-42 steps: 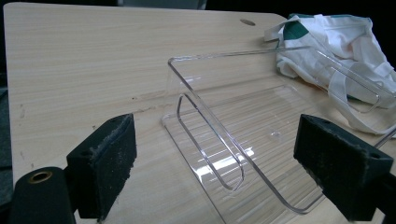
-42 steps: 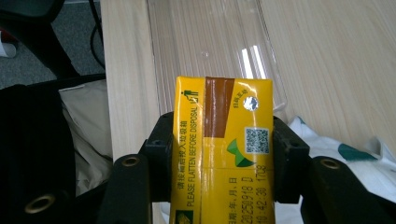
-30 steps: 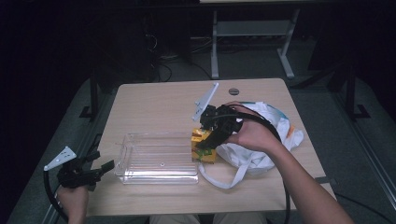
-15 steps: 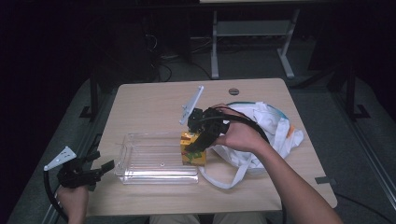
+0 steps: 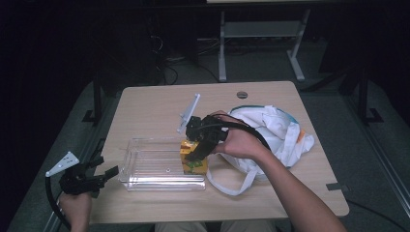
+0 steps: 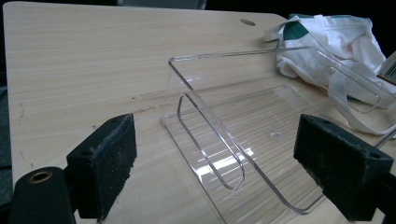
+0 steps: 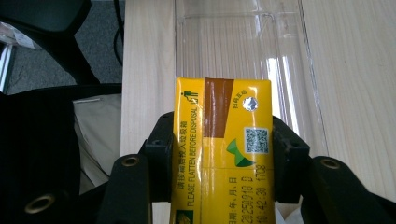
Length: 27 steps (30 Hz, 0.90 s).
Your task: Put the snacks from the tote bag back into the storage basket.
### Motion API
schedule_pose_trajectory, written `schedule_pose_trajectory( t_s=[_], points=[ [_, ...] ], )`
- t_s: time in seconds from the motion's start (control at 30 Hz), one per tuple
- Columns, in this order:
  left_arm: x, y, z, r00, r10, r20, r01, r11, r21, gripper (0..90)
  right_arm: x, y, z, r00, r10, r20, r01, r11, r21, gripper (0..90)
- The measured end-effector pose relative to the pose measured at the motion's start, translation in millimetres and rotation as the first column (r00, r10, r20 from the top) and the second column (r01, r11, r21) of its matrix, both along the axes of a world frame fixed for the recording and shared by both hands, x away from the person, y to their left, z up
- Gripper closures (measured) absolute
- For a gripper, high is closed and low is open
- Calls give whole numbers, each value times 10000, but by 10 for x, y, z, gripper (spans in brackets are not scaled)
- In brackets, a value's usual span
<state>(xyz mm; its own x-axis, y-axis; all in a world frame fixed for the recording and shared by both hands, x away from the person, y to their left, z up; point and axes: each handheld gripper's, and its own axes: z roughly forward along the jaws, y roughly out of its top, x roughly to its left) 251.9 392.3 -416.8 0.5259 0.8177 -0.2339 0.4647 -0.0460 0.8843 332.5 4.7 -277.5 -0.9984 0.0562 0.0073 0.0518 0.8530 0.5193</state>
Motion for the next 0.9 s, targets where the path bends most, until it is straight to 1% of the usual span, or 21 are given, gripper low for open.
schedule_pose_trajectory(
  t_s=[0.2, 0.43, 0.6, 0.77, 0.9],
  points=[
    [-2, 0, 0, 10000, 23, -10, -23, 10000, -16, 128, 6, 58, -43, 10000, 72, -20, -72, 10000, -59, 515],
    [-1, 6, 0, 10000, 54, 20, -54, 10000, -78, 128, 29, 87, -94, 9999, 97, -69, -98, 9999, -85, 515],
    [-1, 2, -1, 10000, 25, -28, -25, 10000, -28, 128, 23, 102, -112, 10000, 91, -41, -92, 9999, -128, 516],
    [-2, 7, -2, 10000, 55, 8, -54, 10000, -78, 128, 19, 124, -138, 9999, 122, -56, -123, 9996, -240, 515],
    [1, 6, -4, 10000, 42, 0, -42, 10000, -63, 128, 21, 135, -160, 9999, 139, -39, -140, 9996, -239, 515]
  ],
)
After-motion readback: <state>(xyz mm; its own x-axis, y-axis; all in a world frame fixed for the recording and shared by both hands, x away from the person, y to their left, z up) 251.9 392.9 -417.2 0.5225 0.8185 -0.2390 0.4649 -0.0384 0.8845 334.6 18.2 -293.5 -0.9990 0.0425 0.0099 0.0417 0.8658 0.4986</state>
